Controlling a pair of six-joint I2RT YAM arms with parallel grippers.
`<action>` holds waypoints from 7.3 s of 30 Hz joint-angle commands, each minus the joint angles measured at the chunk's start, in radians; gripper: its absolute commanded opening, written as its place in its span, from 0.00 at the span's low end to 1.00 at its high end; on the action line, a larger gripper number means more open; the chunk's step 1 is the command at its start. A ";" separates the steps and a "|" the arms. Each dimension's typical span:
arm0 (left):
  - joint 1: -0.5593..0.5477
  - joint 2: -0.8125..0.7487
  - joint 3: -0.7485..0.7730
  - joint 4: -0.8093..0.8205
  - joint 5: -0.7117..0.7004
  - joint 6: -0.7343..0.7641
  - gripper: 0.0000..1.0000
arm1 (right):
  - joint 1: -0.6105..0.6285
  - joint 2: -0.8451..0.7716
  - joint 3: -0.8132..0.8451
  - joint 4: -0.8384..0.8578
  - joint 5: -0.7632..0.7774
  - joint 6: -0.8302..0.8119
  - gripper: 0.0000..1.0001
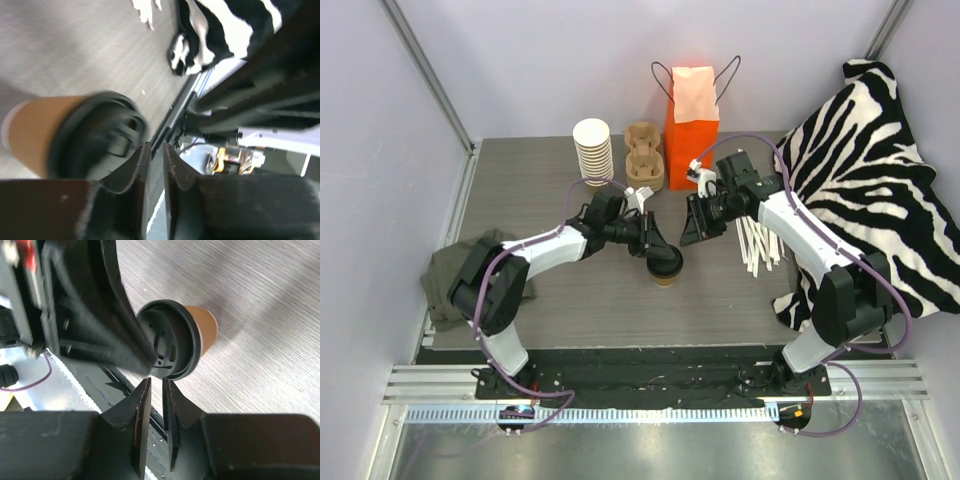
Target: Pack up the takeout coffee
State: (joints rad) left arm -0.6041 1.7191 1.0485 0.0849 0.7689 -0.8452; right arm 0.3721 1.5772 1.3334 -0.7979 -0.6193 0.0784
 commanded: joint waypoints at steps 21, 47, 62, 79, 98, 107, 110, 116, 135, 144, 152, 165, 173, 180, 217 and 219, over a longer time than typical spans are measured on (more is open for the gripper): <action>0.047 0.085 0.036 -0.042 -0.017 -0.003 0.05 | 0.094 0.003 0.101 -0.038 0.274 -0.003 0.21; 0.050 0.129 0.059 -0.162 -0.080 0.084 0.00 | 0.110 0.061 0.036 -0.001 0.282 -0.028 0.15; 0.055 0.132 0.064 -0.177 -0.085 0.100 0.00 | 0.122 0.052 0.032 0.014 0.184 0.009 0.19; 0.063 0.117 0.070 -0.177 -0.080 0.109 0.00 | 0.133 0.096 0.036 0.016 0.234 -0.026 0.17; 0.095 -0.044 0.047 -0.111 -0.005 0.054 0.11 | 0.133 0.061 -0.023 0.006 0.168 -0.039 0.21; 0.148 -0.110 -0.041 -0.123 0.013 0.055 0.11 | 0.133 0.145 0.081 0.017 0.210 -0.075 0.20; 0.161 -0.125 -0.056 -0.125 0.013 0.058 0.11 | 0.133 0.171 0.119 0.016 0.208 -0.104 0.21; 0.171 -0.136 -0.065 -0.122 0.015 0.063 0.11 | 0.133 0.211 0.193 0.016 0.254 -0.155 0.21; 0.179 -0.015 0.024 -0.091 -0.028 0.054 0.09 | 0.142 0.126 0.193 0.026 0.139 0.001 0.22; 0.178 0.023 0.036 -0.091 -0.034 0.044 0.09 | 0.185 0.124 0.178 0.020 0.185 0.006 0.23; 0.179 0.025 0.024 -0.093 -0.036 0.051 0.09 | 0.183 0.193 0.124 0.042 0.237 -0.019 0.22; 0.179 -0.018 0.074 -0.135 -0.016 0.070 0.13 | 0.182 0.144 0.236 -0.004 0.150 -0.003 0.28; 0.196 -0.176 0.176 -0.302 -0.003 0.202 0.51 | 0.157 0.098 0.233 -0.040 0.216 -0.037 0.48; 0.335 -0.279 0.145 -0.470 0.013 0.353 0.64 | 0.157 0.116 0.162 -0.052 0.266 -0.135 0.75; 0.826 -0.437 -0.013 -0.228 0.159 0.153 0.65 | 0.340 0.668 0.581 0.311 0.310 0.026 0.75; 0.840 -0.434 -0.013 -0.226 0.162 0.156 0.65 | 0.341 0.685 0.608 0.344 0.297 0.049 0.75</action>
State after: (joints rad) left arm 0.2115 1.2896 1.0328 -0.1959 0.8913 -0.6792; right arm 0.7036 2.2387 1.8671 -0.5522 -0.2981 0.0597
